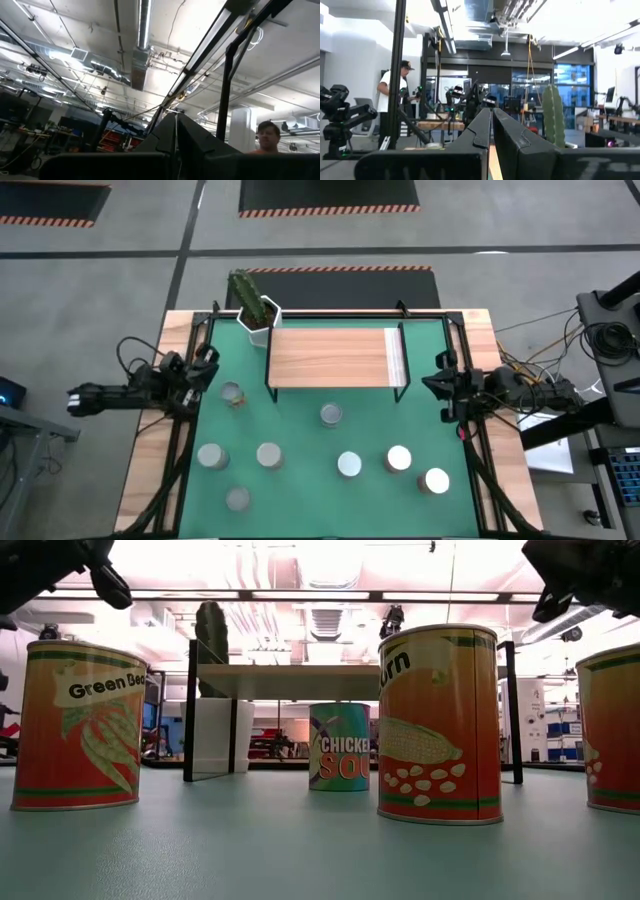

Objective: Pick and place cans onto a shelf
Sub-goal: Put the canned green beans on the shelf

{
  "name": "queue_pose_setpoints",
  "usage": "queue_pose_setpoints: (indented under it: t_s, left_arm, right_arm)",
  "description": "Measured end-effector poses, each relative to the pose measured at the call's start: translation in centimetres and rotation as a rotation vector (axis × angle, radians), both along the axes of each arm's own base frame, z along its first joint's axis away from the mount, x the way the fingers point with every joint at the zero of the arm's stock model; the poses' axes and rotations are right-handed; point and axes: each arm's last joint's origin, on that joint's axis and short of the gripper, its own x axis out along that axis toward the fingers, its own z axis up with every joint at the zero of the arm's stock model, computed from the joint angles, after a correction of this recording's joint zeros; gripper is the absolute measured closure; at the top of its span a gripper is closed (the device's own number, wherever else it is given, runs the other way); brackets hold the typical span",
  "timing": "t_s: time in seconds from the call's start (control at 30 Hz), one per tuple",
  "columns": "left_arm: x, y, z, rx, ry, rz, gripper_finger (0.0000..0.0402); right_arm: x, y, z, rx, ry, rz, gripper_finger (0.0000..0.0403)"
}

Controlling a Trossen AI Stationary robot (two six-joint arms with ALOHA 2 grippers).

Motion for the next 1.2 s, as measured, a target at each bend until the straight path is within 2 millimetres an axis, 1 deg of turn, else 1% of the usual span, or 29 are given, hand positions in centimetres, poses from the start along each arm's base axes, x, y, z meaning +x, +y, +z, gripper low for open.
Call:
queue_pose_setpoints:
  t_s: [0.1,0.17,0.3,0.43,0.57,0.7,0.83,1.07,1.2]
  left_arm:
    - [0.5,0.0,0.1,-0.006,-0.007,-0.009,0.0402]
    - [1.1,0.0,0.6,-0.008,0.004,-0.012,0.0402]
    - [2.8,-0.1,2.4,-0.007,0.062,-0.026,0.0402]
    - [4.8,-0.4,4.4,0.028,0.113,-0.081,0.0402]
    - [7.0,-0.9,6.0,0.003,0.221,-0.144,0.0402]
    - [9.1,-2.0,7.8,-0.020,0.388,-0.197,0.0402]
    - [10.7,-3.4,9.4,-0.084,0.616,-0.172,0.0402]
    - [12.1,-6.7,11.9,-0.216,1.086,-0.143,0.0402]
    - [13.0,-8.7,12.4,-0.292,1.368,-0.136,0.0402]
  right_arm:
    - [0.0,0.0,0.3,-0.010,-0.030,-0.005,0.0394]
    - [0.0,0.0,0.5,-0.023,-0.046,-0.012,0.0394]
    - [0.2,0.0,0.5,-0.039,-0.050,-0.020,0.0394]
    - [0.4,0.0,0.6,-0.039,-0.056,-0.020,0.0394]
    - [0.4,0.0,0.6,-0.040,-0.057,-0.020,0.0394]
    - [0.4,0.0,0.7,-0.049,-0.059,-0.025,0.0394]
    - [0.4,0.0,0.6,-0.059,-0.054,-0.029,0.0394]
    - [0.5,0.0,0.6,-0.064,-0.049,-0.032,0.0394]
    - [0.5,0.0,0.6,-0.071,-0.047,-0.037,0.0394]
